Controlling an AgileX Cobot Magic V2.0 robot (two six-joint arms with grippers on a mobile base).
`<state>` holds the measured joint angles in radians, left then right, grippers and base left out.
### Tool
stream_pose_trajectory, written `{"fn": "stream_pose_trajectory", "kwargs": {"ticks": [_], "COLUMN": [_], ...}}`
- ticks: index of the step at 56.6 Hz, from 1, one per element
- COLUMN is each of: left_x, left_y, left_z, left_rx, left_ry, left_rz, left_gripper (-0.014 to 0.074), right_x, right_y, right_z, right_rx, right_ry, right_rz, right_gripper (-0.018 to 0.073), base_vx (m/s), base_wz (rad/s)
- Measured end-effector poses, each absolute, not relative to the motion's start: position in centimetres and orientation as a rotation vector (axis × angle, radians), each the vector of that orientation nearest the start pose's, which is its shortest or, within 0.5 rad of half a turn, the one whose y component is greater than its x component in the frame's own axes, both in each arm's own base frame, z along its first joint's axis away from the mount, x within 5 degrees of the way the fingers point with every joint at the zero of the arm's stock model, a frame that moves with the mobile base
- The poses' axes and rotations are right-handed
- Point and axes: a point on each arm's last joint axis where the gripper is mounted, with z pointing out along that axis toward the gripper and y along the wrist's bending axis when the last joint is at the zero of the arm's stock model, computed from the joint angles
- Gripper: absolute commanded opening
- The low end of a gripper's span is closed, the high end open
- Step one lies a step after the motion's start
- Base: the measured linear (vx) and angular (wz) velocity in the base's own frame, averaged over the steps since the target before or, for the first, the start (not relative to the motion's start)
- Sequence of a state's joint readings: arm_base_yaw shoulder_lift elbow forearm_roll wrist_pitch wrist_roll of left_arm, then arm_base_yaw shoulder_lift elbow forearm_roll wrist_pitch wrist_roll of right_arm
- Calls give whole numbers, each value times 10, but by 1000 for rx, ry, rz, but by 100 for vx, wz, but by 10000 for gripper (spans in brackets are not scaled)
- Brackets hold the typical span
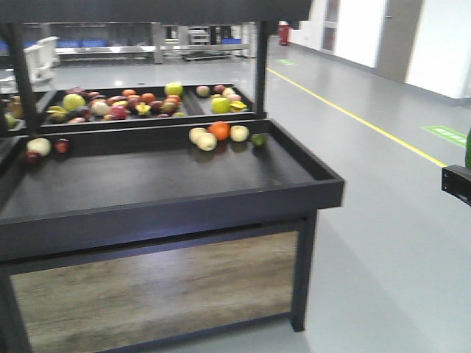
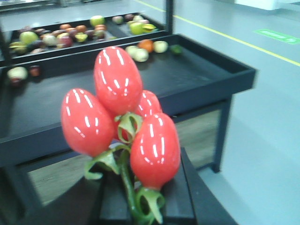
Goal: Pick snacks and fruit into basket
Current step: 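Back away from the fruit table holding both fruits, then turn and drive toward the other robot holding the light-blue basket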
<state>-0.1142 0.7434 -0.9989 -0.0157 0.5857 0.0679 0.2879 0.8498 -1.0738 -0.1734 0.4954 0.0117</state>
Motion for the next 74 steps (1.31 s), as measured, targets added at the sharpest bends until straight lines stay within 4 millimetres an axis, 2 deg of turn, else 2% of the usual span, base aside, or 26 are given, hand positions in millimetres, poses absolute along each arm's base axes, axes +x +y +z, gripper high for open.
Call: {"fn": "stream_pose_trajectory", "kwargs": {"ticks": [74], "left_x": [134], "left_y": [-16], "left_z": [426], "left_rx": [159], "left_ry": [1807], "left_rz": [-50], "left_gripper": [-3], "right_x": [158], "right_y": [39], "right_z": [442], "right_rx": [-313], "right_ry": [1724], "right_rz": [35], "right_gripper": [-9], "base_vx": [-18], "base_wz": [-77]}}
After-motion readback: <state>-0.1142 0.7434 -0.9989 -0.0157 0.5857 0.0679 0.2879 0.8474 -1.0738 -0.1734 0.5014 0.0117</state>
